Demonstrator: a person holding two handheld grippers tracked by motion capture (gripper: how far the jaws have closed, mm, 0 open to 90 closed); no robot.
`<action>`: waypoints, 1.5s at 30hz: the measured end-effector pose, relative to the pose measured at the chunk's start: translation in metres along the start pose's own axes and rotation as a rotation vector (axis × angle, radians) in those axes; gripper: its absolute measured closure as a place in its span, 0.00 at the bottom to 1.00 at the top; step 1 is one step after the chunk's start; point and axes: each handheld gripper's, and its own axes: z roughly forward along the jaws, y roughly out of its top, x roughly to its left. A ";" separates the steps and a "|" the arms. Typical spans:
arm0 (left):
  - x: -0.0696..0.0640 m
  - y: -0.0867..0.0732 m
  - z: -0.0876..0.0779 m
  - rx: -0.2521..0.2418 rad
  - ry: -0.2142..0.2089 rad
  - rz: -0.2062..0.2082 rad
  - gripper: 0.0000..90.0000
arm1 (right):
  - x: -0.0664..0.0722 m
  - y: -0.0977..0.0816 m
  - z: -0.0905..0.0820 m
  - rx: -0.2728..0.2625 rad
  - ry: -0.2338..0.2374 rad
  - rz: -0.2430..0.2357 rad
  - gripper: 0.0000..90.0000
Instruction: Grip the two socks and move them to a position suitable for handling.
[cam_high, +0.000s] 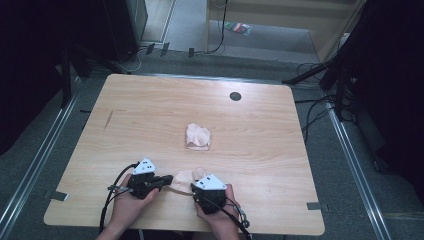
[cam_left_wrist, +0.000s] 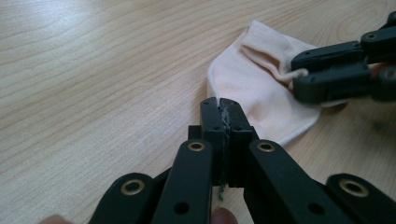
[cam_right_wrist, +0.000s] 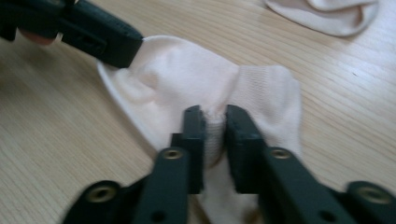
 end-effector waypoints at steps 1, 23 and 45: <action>0.000 0.000 0.000 0.000 0.000 0.000 1.00 | -0.004 0.000 -0.002 -0.007 0.010 0.027 0.92; 0.015 -0.006 -0.029 0.049 0.078 0.055 1.00 | -0.077 0.000 -0.047 -0.071 0.045 0.292 0.97; 0.013 -0.008 -0.022 -0.053 0.031 0.025 0.52 | -0.077 -0.010 -0.032 0.011 0.009 0.280 0.73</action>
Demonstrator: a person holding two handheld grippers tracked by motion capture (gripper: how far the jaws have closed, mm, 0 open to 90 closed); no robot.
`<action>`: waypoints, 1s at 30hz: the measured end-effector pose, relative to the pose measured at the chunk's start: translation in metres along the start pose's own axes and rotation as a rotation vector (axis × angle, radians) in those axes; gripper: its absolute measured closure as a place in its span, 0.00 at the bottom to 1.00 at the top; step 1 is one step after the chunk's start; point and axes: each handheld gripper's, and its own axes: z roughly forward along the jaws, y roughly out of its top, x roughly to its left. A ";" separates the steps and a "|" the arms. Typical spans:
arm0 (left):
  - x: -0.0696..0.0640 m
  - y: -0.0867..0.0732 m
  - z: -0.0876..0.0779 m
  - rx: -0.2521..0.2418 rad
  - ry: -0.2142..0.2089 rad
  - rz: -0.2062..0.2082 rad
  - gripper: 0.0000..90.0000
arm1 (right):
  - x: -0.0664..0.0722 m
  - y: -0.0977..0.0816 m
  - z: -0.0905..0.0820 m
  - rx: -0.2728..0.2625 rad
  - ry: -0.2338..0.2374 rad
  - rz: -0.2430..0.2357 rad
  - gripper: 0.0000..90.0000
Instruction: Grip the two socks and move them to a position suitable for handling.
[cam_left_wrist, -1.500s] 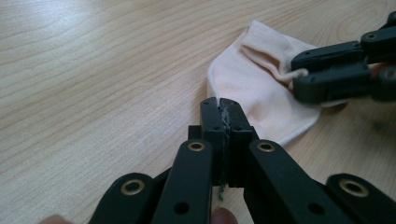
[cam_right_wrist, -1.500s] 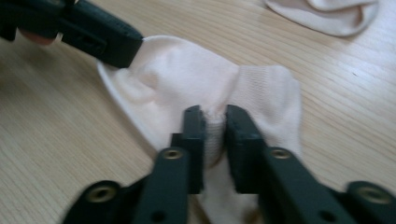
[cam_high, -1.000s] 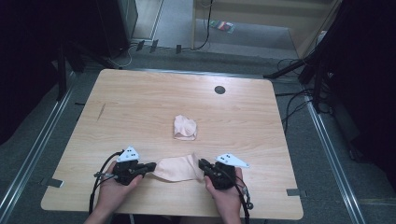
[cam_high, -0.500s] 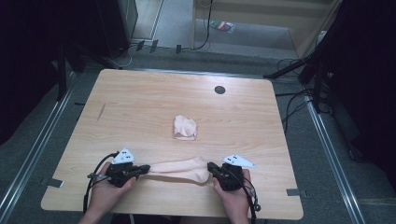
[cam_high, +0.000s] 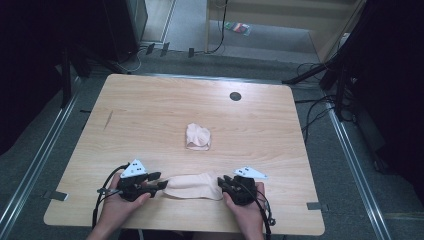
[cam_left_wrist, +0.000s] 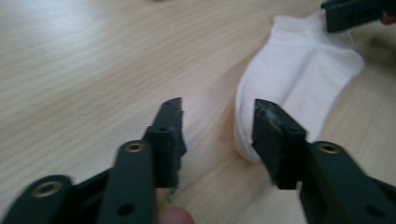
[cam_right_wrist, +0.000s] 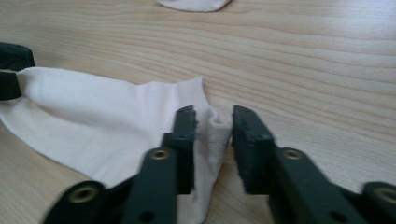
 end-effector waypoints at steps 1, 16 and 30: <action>0.000 0.000 0.000 0.000 0.000 0.000 0.47 | 0.000 0.000 0.000 0.000 0.000 0.000 0.73; 0.028 0.012 0.009 -0.208 0.093 -0.099 0.31 | -0.002 0.038 0.002 -0.112 0.011 0.017 0.61; 0.030 0.008 0.013 -0.221 0.101 -0.130 0.62 | -0.011 0.105 0.065 -0.045 -0.056 0.012 0.62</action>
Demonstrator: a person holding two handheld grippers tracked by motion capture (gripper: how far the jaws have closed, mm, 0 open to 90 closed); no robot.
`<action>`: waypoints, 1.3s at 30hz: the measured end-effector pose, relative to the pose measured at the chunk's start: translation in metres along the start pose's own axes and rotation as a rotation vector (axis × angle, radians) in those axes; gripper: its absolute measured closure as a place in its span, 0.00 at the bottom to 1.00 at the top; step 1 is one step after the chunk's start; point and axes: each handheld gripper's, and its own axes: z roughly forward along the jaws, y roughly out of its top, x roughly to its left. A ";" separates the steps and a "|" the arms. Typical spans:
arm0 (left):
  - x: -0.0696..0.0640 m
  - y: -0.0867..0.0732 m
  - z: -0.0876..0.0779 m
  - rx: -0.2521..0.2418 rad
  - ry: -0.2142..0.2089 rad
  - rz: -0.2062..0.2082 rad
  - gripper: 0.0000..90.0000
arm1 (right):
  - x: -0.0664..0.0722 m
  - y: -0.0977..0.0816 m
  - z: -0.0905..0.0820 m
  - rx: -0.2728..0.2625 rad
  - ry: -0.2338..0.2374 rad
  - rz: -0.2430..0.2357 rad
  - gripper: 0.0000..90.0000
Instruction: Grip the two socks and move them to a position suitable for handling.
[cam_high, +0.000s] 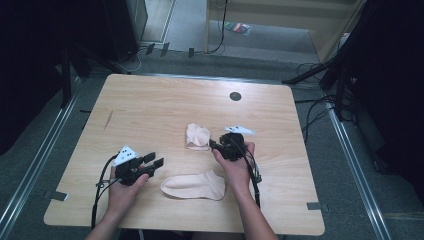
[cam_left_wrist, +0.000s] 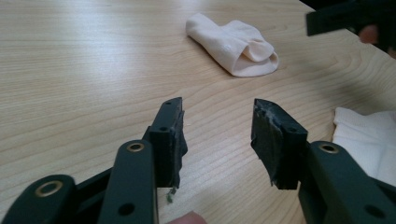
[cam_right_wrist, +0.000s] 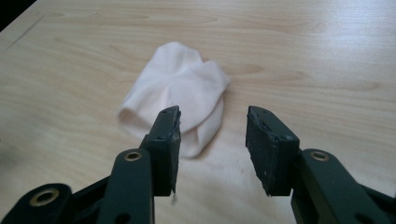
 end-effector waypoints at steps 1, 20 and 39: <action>0.000 0.000 0.000 0.000 0.000 0.000 0.62 | 0.000 0.000 0.000 0.000 0.000 0.000 0.62; 0.005 0.000 -0.002 -0.014 -0.023 -0.038 0.60 | -0.006 0.027 0.055 0.067 0.023 0.113 0.98; 0.011 0.001 0.001 0.007 -0.019 -0.106 0.52 | 0.032 0.045 0.039 0.023 0.090 -0.018 1.00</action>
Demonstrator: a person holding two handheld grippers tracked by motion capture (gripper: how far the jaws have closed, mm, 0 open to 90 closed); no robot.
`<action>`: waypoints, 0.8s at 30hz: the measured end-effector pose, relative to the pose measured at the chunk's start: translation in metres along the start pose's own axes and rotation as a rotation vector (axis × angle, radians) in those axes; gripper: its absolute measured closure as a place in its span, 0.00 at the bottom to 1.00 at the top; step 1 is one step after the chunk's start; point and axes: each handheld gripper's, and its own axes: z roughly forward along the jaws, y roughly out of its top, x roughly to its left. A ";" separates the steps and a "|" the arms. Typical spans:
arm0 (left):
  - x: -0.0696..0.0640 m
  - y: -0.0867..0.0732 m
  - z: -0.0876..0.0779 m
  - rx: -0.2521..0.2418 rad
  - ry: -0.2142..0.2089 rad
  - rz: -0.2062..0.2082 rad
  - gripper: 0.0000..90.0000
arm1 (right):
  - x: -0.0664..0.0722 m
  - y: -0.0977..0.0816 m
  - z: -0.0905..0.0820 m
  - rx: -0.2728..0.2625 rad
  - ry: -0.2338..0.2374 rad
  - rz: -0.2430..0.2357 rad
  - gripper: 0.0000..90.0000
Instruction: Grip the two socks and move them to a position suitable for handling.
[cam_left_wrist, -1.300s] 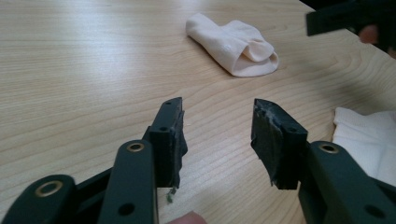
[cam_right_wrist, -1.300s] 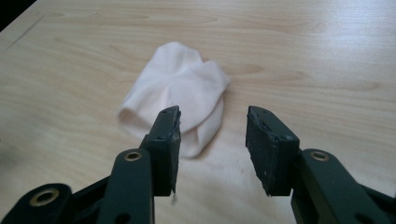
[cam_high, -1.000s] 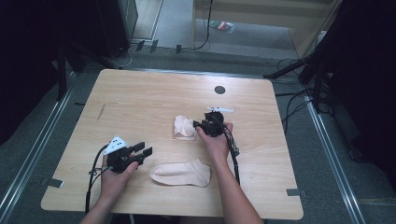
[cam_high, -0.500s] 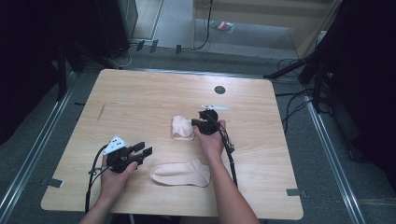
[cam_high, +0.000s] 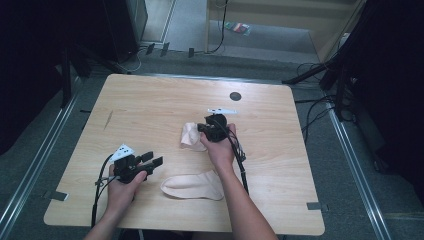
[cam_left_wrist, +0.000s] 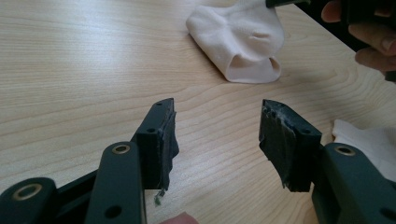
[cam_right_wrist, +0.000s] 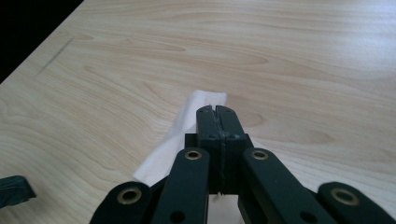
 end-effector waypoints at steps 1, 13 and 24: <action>0.000 0.000 0.000 0.000 -0.002 -0.001 0.50 | 0.006 0.005 -0.002 -0.007 0.000 -0.011 1.00; 0.000 0.000 0.000 -0.006 0.003 -0.009 0.48 | 0.050 0.019 0.012 -0.006 0.071 -0.060 1.00; -0.011 0.021 0.027 0.054 0.120 0.037 0.30 | 0.081 0.045 -0.007 -0.058 0.152 -0.085 1.00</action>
